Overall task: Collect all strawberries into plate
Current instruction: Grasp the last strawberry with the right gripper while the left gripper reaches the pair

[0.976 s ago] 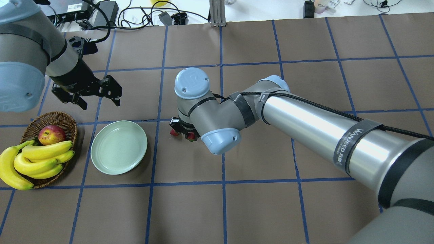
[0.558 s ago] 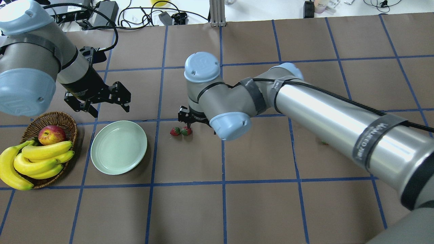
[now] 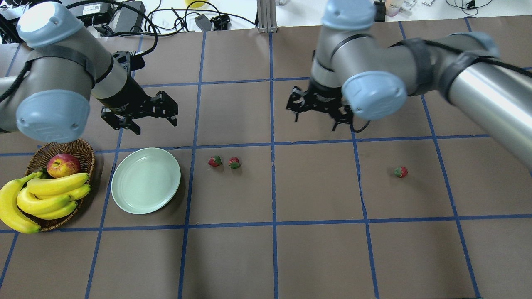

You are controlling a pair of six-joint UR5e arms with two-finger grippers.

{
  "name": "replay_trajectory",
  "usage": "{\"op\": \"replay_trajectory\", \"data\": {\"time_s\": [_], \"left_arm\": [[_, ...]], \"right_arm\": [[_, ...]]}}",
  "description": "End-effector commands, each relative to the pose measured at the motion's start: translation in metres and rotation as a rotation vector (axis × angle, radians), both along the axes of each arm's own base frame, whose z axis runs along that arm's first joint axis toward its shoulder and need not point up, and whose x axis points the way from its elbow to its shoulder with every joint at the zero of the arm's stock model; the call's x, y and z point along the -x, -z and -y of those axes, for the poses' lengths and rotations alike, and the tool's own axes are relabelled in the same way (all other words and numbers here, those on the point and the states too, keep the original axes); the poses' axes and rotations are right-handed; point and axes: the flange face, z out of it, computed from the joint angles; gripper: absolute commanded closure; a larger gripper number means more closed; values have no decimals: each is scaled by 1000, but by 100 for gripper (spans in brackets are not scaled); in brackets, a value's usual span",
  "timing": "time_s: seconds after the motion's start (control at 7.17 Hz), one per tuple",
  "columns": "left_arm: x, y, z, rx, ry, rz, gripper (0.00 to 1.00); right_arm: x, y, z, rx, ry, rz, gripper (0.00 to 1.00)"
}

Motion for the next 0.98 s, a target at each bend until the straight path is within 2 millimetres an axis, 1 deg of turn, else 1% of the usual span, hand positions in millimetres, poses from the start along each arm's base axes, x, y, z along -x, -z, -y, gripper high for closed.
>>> {"op": "replay_trajectory", "data": {"time_s": [0.0, 0.14, 0.28, 0.42, 0.56, 0.7, 0.84], "left_arm": [[17, 44, 4, -1, 15, -5, 0], [28, 67, 0, 29, 51, 0, 1], [39, 88, -6, 31, 95, 1, 2], [41, 106, -17, 5, 204, 6, 3], [41, 119, -23, -18, 243, 3, 7], [42, 125, -25, -30, 247, -2, 21], [42, 138, -33, -61, 260, -2, 21]], "right_arm": [[107, 30, -8, 11, -60, -4, 0], [121, 62, -21, 52, -87, -3, 0], [115, 107, -51, 89, -93, -13, 0], [106, 134, -76, 99, -101, -24, 0], [108, 139, -76, 108, -98, -32, 0], [105, 145, -81, 87, -101, -26, 0], [103, 153, -89, 64, -108, -22, 1]]}}
